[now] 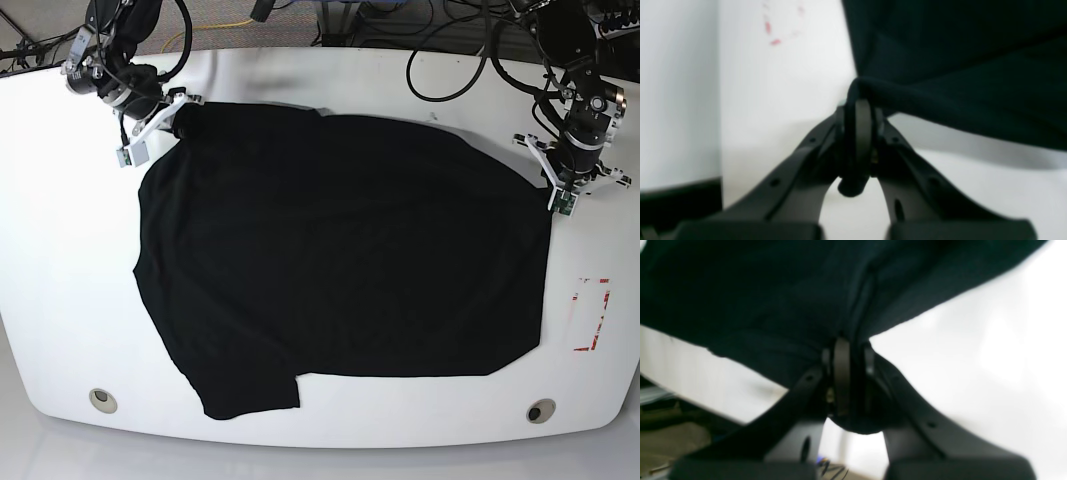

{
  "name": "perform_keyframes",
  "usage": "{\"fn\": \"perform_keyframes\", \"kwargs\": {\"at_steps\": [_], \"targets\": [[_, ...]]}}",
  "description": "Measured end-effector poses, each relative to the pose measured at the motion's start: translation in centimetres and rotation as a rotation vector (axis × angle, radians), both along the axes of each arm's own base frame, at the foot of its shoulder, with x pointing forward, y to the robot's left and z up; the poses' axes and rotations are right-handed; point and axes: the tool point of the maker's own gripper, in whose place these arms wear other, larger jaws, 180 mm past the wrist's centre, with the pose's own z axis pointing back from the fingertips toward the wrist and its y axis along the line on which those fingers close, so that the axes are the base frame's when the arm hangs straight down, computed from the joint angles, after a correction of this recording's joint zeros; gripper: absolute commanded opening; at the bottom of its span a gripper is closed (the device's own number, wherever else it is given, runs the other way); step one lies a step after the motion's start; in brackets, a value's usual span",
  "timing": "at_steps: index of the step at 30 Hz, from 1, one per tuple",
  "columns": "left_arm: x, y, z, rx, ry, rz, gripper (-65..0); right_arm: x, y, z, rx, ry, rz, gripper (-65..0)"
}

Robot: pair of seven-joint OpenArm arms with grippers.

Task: Fold the T-shirt properly
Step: 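Pull the held shirt edge further back with both grippers, then release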

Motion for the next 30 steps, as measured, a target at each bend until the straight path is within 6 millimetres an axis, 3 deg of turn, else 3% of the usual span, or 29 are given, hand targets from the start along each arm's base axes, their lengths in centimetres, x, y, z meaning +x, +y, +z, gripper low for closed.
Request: {"fn": "perform_keyframes", "kwargs": {"at_steps": [5,14,21,26,30], "targets": [[-2.5,2.0,-0.9,-0.016,0.027,0.092,-65.0,-2.1,1.1,0.6,0.088,0.002,0.008,-65.0],[-8.2,5.5,-2.5,0.003,0.117,0.226,-65.0,-6.4,0.9,0.5,0.130,0.072,0.020,-65.0],[-11.2,7.9,-2.4,0.016,0.133,0.330,-65.0,-7.8,1.3,1.0,0.128,0.085,0.032,-65.0],[-11.4,8.1,-2.3,0.013,0.128,0.346,-65.0,-8.7,1.5,0.7,0.135,0.106,0.031,-65.0],[-10.0,8.1,-1.7,0.006,0.089,0.349,-65.0,-7.5,1.9,1.2,0.135,0.056,0.053,-65.0]]}}
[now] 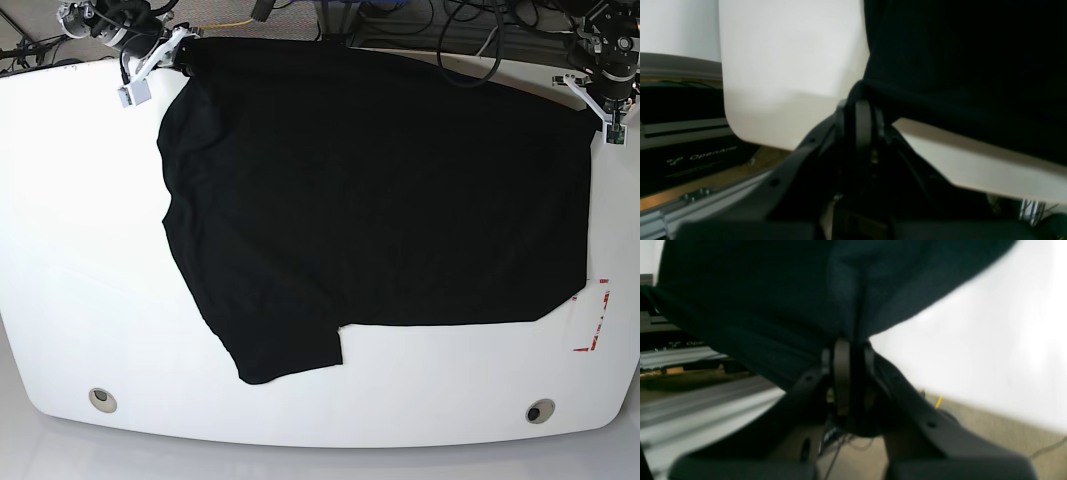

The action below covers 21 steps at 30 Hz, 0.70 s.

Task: Fold the T-shirt properly
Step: 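Pull the held shirt edge further back with both grippers, then release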

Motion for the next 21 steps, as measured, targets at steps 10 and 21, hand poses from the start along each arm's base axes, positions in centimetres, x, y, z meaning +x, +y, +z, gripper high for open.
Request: {"fn": "perform_keyframes", "kwargs": {"at_steps": [10,21], "targets": [[1.8,1.3,2.0,0.053,-0.038,-0.028,-65.0,1.5,-1.8,0.7,-0.024,-0.049,-0.067,-65.0],[4.1,-0.3,1.7,0.163,0.071,-0.216,-65.0,3.3,-4.7,2.1,-0.104,-0.100,-0.037,-65.0]]}}
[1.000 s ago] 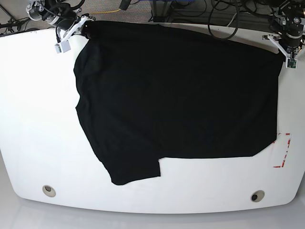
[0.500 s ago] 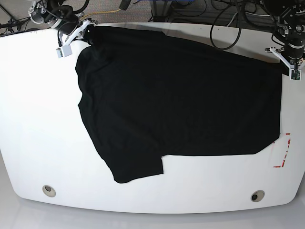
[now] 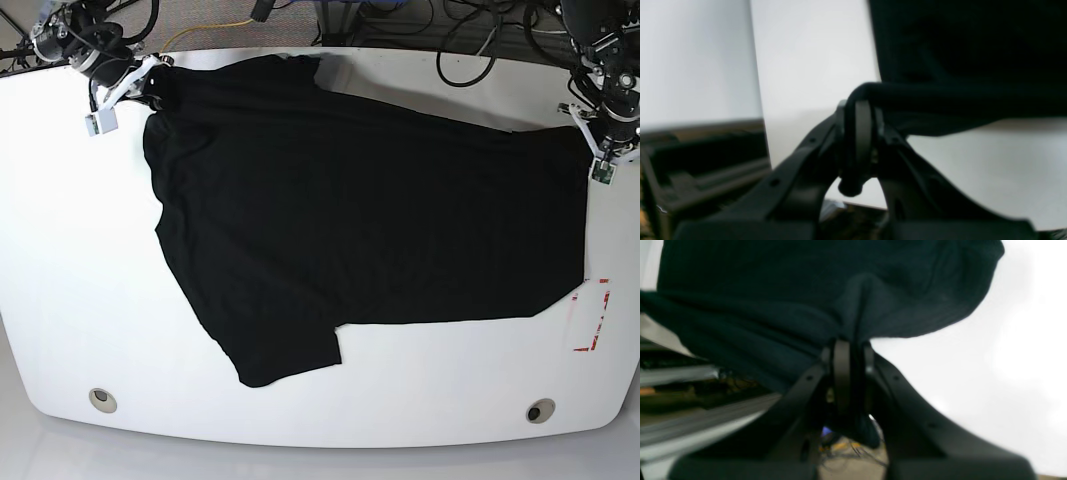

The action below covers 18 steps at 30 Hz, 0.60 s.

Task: Fold the T-shirt properly
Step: 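Pull the held shirt edge further back with both grippers, then release, then regrasp the shirt's edge with both grippers a little further in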

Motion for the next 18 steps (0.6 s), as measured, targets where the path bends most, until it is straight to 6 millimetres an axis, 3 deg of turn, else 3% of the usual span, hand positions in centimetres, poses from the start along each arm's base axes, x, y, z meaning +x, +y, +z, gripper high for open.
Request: {"fn": "perform_keyframes", "kwargs": {"at_steps": [5,10,14,18], "targets": [[-2.4,-1.1,-2.6,0.052,0.146,-0.049,-65.0,-0.2,-0.9,0.0,-0.032,0.015,0.009,-65.0],[-3.4,-0.8,-2.6,0.050,0.154,-0.054,-65.0,-0.4,-1.4,0.2,-0.039,0.014,-0.002,-65.0],[-5.5,-2.2,-4.5,0.043,0.252,-0.089,-65.0,-0.6,-1.6,0.1,-0.050,0.025,0.002,-65.0],[-5.5,-2.4,-4.6,0.036,0.250,-0.094,-65.0,-0.5,-1.7,0.3,-0.068,0.021,0.009,-65.0]]}}
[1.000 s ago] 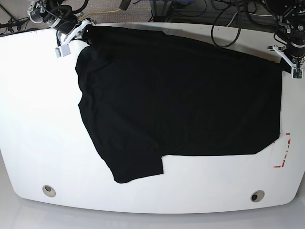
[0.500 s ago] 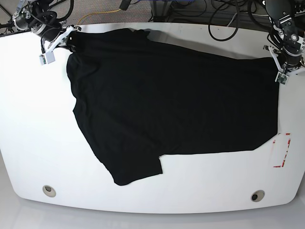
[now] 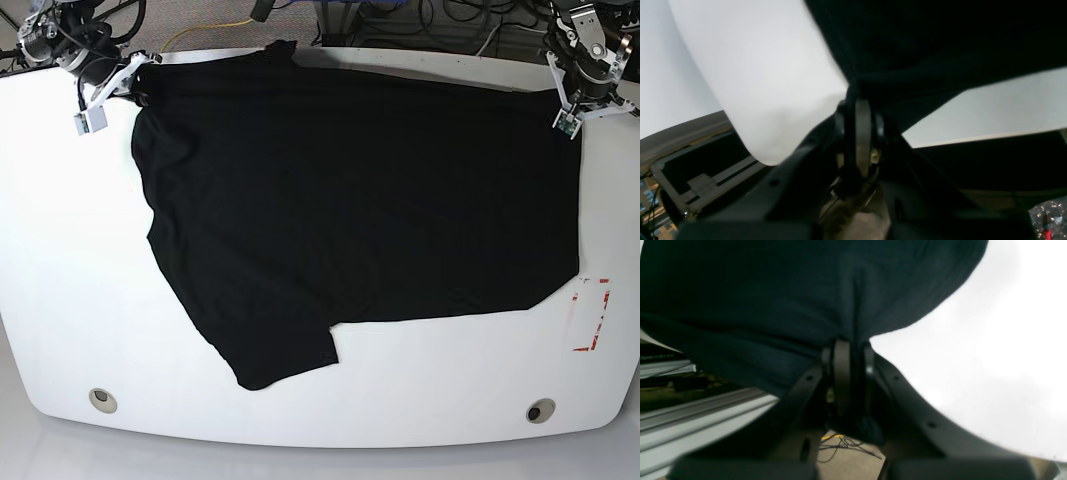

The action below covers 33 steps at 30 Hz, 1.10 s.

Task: Fold the T-shirt properly
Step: 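Regrasp the shirt's edge with both grippers a little further in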

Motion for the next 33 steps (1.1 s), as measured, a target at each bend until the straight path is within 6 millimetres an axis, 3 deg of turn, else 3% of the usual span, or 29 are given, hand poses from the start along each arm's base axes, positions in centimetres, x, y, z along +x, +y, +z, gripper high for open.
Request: {"fn": "perform_keyframes", "kwargs": {"at_steps": [5,12,16,21,27,33], "targets": [[2.5,0.1,1.2,0.003,-0.069,-0.002,-65.0,0.4,0.1,0.2,0.004,-0.013,0.000,-65.0],[7.2,-1.3,2.9,0.005,-0.155,-0.063,-65.0,3.9,-0.1,1.6,0.012,-0.112,-0.010,-65.0],[9.2,-2.4,3.7,-0.002,-0.198,-0.098,-65.0,5.1,-0.6,0.7,0.046,-0.105,-0.044,-65.0],[11.6,-3.8,3.3,-0.050,-0.222,-0.110,-65.0,7.5,-1.1,-0.2,0.110,-0.107,-0.083,-65.0],[13.6,-3.7,2.7,-0.089,-0.236,-0.080,-65.0,9.8,-1.2,-0.5,0.161,-0.125,-0.106,-65.0],[14.4,-3.4,1.0,-0.128,-0.203,-0.051,-65.0,13.3,-1.2,-0.1,0.243,-0.167,-0.139,-65.0]]}}
